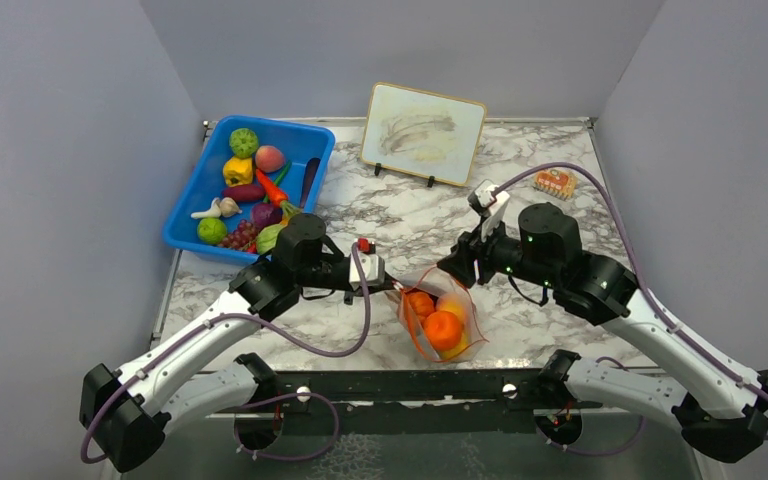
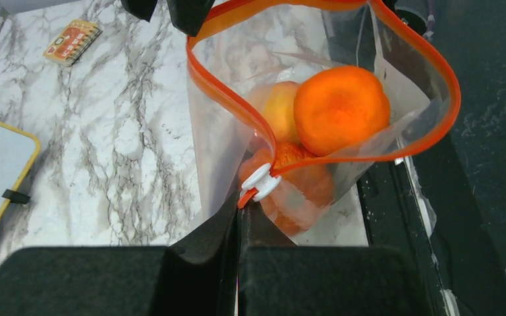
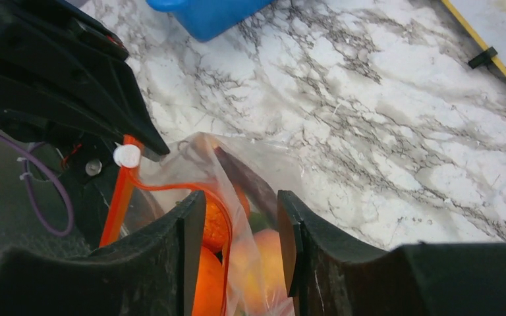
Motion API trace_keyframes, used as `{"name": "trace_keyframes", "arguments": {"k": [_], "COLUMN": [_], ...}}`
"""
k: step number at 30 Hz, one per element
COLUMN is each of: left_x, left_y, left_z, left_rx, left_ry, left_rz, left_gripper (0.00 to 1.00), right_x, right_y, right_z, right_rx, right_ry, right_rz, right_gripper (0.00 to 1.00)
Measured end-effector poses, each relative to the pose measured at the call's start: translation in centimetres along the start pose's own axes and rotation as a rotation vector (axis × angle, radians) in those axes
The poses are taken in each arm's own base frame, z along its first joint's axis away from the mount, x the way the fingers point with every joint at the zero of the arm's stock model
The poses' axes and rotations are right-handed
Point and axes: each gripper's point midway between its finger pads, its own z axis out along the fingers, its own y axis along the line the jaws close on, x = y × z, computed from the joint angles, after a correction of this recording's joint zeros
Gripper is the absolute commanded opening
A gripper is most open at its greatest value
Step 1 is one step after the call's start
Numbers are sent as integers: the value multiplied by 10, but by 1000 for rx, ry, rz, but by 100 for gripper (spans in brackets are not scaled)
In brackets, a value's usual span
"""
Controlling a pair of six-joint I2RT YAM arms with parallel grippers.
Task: Place the food in the zip-top bag and seal the zipper
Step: Zip the zipper food storage bag at the center of the board.
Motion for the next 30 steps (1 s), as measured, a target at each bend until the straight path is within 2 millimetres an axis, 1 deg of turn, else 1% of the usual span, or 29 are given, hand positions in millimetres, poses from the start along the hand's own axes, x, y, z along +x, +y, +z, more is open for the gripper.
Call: {"name": "trace_keyframes", "arguments": {"k": [4, 7, 9, 13, 18, 20, 21, 22, 24, 25, 27, 30], "left_x": [0, -3, -5, -6, -5, -5, -6, -7, -11, -12, -17, -21], "left_y": [2, 3, 4, 7, 10, 12, 13, 14, 17, 18, 20, 24], "left_z": [4, 5, 6, 8, 11, 12, 13, 14, 14, 14, 15, 15], "left_rx": [-4, -9, -14, -26, -41, -46, -48, -51, -58, -61, -67, -75], "left_ry": [-7, -19, -28, -34, -33, -33, -34, -35, -41, -44, -54, -63], "left_rz": [-56, -92, -110, -160, -215, -232, -243, -253, -268, -275, -287, -308], "left_gripper": [0, 0, 0, 0, 0, 0, 0, 0, 0, 0, 0, 0], "right_x": [-19, -40, -50, -55, -52, -49, -48, -46, -40, -37, -31, -26], "right_y": [9, 25, 33, 37, 37, 37, 38, 40, 44, 46, 48, 50], "right_z": [-6, -10, -11, -8, -3, 0, 2, 5, 13, 17, 25, 30], "right_rx": [-46, -122, -161, -186, -185, -186, -187, -191, -199, -200, -199, -198], "right_ry": [-47, -99, -125, -136, -132, -125, -118, -109, -85, -71, -45, -31], "right_rz": [-28, -44, -48, -35, -15, -15, -16, -20, -35, -44, -62, -87], "right_gripper": [64, 68, 70, 71, 72, 69, 67, 61, 47, 43, 39, 36]}}
